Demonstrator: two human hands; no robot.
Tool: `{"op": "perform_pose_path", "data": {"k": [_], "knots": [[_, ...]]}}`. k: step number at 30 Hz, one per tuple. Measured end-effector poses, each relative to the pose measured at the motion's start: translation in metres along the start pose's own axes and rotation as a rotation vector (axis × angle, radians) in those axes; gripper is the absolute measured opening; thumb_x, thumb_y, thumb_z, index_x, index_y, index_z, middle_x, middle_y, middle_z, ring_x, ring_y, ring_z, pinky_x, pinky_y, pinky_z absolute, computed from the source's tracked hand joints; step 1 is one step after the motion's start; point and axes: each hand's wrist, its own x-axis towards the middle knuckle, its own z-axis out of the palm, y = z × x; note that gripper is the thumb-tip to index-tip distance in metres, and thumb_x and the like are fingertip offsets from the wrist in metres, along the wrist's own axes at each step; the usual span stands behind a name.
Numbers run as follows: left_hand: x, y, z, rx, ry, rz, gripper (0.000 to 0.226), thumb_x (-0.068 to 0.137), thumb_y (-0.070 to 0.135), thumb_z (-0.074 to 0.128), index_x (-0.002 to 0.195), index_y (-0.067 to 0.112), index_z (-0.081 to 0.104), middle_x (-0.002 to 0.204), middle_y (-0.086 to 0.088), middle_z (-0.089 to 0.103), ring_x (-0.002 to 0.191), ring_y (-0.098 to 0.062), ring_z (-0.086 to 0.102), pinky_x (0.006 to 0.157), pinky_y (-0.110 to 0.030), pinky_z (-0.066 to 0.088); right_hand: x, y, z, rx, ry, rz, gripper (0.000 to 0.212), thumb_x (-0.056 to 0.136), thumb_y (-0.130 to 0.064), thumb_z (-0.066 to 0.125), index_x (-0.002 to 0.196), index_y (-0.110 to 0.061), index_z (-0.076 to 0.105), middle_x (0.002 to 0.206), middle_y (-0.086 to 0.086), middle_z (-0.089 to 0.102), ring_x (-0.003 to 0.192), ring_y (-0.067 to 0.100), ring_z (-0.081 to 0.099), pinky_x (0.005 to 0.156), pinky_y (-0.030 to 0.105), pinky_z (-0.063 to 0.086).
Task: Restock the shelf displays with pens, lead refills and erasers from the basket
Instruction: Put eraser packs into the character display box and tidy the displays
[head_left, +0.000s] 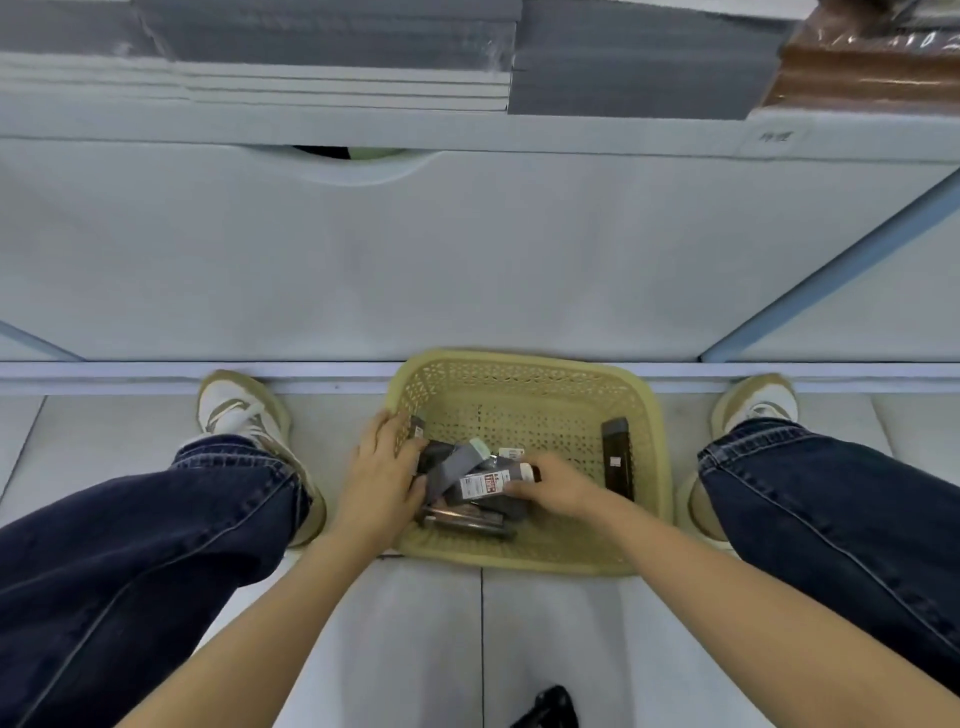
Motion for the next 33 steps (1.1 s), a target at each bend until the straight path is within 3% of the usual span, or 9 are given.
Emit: {"op": "perform_pose_path", "data": {"k": [4,9,12,14,17,19,22,27,33], "knots": [[0.004,0.009,-0.004,-0.005,0.006,-0.003,0.038,0.092,0.024,0.060,0.128,0.014,0.058,0.150,-0.016,0.037,0.144,-0.034,0.019,0.114,-0.046,0.022,-0.004,0.008,-0.028,-0.032,-0.080,0.008,0.018,0.097,-0.026,0.058,0.109,-0.012,0.060,0.102,0.001,0.063,0.094,0.019,0.057,0.069,0.015,0.041],[0.016,0.031,-0.016,-0.231,0.013,0.097,0.038,0.092,0.024,0.062,0.129,0.016,0.058,0.138,-0.008,0.050,0.131,-0.028,0.039,0.108,-0.038,0.030,-0.015,0.014,-0.063,0.000,-0.119,-0.039,0.019,0.097,-0.032,0.057,0.109,-0.018,0.059,0.103,0.006,0.061,0.090,0.015,0.057,0.077,0.029,0.044],[0.023,0.048,-0.025,-0.492,-0.202,0.086,0.051,0.091,0.038,0.063,0.138,0.025,0.048,0.139,0.005,0.053,0.127,-0.012,0.046,0.105,-0.028,0.036,-0.022,0.002,-0.075,-0.028,-0.217,-0.105,0.018,0.095,-0.033,0.059,0.107,-0.019,0.059,0.098,0.000,0.061,0.082,0.010,0.057,0.074,0.028,0.047],[0.027,0.059,-0.030,-0.631,-0.406,0.044,0.059,0.086,0.041,0.070,0.139,0.027,0.048,0.137,0.008,0.056,0.124,-0.007,0.051,0.106,-0.029,0.041,-0.026,-0.012,-0.076,-0.058,-0.309,-0.154,0.021,0.094,-0.033,0.061,0.108,-0.017,0.060,0.096,-0.003,0.060,0.080,0.007,0.056,0.072,0.028,0.046],[0.027,0.067,-0.034,-0.852,-0.709,-0.010,0.036,0.085,0.034,0.073,0.119,0.029,0.062,0.111,0.011,0.068,0.099,-0.003,0.063,0.090,-0.022,0.049,-0.028,-0.031,-0.072,-0.067,-0.373,-0.258,0.022,0.093,-0.029,0.064,0.111,-0.017,0.064,0.100,0.002,0.063,0.086,0.010,0.056,0.076,0.028,0.043],[0.024,0.065,-0.033,-0.998,-0.779,-0.066,0.027,0.088,0.024,0.071,0.113,0.014,0.064,0.098,-0.001,0.069,0.086,-0.011,0.065,0.080,-0.023,0.049,-0.028,-0.038,-0.070,-0.019,-0.363,-0.302,0.022,0.092,-0.025,0.065,0.112,-0.017,0.065,0.105,0.001,0.065,0.091,0.014,0.059,0.078,0.029,0.046],[0.020,0.060,-0.032,-1.274,-0.730,-0.229,0.030,0.089,0.016,0.068,0.111,-0.004,0.060,0.087,-0.012,0.069,0.074,-0.020,0.064,0.068,-0.025,0.052,-0.029,-0.041,-0.068,0.223,-0.233,-0.279,0.028,0.091,-0.013,0.065,0.119,-0.016,0.062,0.115,0.005,0.065,0.099,0.015,0.063,0.082,0.028,0.053],[0.023,0.059,-0.033,-1.316,-0.465,-0.347,0.037,0.084,0.019,0.074,0.117,0.013,0.059,0.092,-0.006,0.071,0.076,-0.016,0.069,0.067,-0.031,0.054,-0.028,-0.042,-0.066,0.561,-0.065,-0.226,0.040,0.089,-0.008,0.066,0.128,-0.010,0.055,0.122,0.009,0.062,0.101,0.020,0.064,0.077,0.026,0.055],[0.020,0.062,-0.036,-1.400,-0.432,-0.288,0.037,0.090,0.015,0.068,0.124,0.014,0.055,0.104,-0.014,0.074,0.084,-0.022,0.072,0.073,-0.036,0.060,-0.027,-0.038,-0.056,0.585,0.033,-0.210,0.022,0.090,-0.012,0.066,0.111,-0.006,0.063,0.092,0.001,0.068,0.079,0.011,0.063,0.074,0.029,0.052]]}}
